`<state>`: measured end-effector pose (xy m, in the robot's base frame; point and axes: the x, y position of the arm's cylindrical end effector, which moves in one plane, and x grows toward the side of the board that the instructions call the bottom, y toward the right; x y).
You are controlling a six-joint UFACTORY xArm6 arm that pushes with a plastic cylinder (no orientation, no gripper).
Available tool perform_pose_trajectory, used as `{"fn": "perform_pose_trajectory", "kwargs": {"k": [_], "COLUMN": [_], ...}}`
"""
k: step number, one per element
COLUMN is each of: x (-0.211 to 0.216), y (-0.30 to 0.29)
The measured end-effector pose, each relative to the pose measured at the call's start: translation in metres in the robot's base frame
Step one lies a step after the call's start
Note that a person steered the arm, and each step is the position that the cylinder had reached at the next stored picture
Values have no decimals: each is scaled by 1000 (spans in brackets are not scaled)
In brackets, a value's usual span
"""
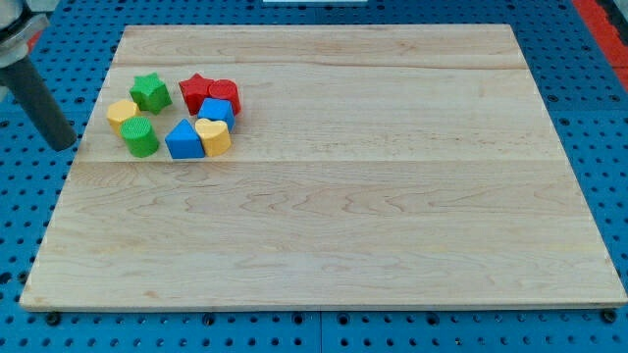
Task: Put the green circle at the top left side of triangle
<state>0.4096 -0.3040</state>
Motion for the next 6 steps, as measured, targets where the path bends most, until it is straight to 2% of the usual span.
{"fn": "perform_pose_trajectory", "kwargs": {"k": [1, 2, 3, 4, 5, 6], "x": [-15, 19, 36, 18, 19, 10], "y": [2, 11, 53, 105, 110, 80]}}
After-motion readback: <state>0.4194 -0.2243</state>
